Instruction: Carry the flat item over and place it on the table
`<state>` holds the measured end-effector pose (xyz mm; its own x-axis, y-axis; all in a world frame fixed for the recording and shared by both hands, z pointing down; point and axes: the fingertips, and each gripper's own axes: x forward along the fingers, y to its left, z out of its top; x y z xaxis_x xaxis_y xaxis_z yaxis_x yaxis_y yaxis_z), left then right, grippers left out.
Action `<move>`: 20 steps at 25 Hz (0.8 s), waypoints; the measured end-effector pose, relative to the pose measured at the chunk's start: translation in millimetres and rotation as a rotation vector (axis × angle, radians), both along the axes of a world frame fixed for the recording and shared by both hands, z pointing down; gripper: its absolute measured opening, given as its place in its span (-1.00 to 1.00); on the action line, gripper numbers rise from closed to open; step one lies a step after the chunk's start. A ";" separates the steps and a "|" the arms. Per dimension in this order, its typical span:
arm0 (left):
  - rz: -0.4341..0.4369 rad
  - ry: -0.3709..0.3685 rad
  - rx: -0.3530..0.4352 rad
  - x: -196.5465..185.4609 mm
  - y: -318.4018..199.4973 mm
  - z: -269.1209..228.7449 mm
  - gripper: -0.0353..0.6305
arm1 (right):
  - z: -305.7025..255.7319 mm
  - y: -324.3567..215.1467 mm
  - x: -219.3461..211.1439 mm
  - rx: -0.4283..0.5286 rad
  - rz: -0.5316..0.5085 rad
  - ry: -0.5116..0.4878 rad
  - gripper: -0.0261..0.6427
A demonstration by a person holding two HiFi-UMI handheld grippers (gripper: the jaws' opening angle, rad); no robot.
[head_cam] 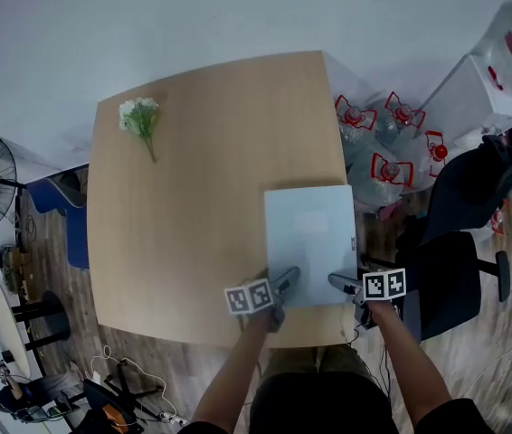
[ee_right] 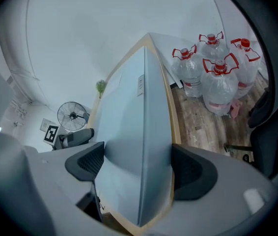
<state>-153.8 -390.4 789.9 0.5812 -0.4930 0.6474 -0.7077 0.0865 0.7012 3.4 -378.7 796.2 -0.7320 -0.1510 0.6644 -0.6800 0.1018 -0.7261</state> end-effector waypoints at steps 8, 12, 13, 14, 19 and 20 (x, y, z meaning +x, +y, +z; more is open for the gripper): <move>-0.033 0.011 0.000 -2.1 2.6 -1.6 0.42 | -5.9 -7.7 0.4 0.050 -0.010 0.034 0.35; -0.020 -0.013 0.013 -3.9 2.6 -1.4 0.43 | -2.8 -2.2 -1.9 0.034 -0.003 0.025 0.35; -0.014 -0.012 0.015 -3.7 1.4 -1.6 0.43 | -2.9 -2.5 -1.7 0.037 0.003 0.022 0.35; -0.010 -0.011 0.018 -3.5 0.4 -1.6 0.43 | -3.0 -3.1 -1.5 0.042 0.008 0.019 0.35; -0.034 -0.006 0.046 -6.3 3.1 -5.9 0.43 | -7.4 -0.2 2.4 0.058 0.009 0.010 0.37; -0.041 -0.011 0.058 -7.9 4.9 -9.1 0.43 | -11.5 0.8 5.4 0.067 0.011 0.012 0.37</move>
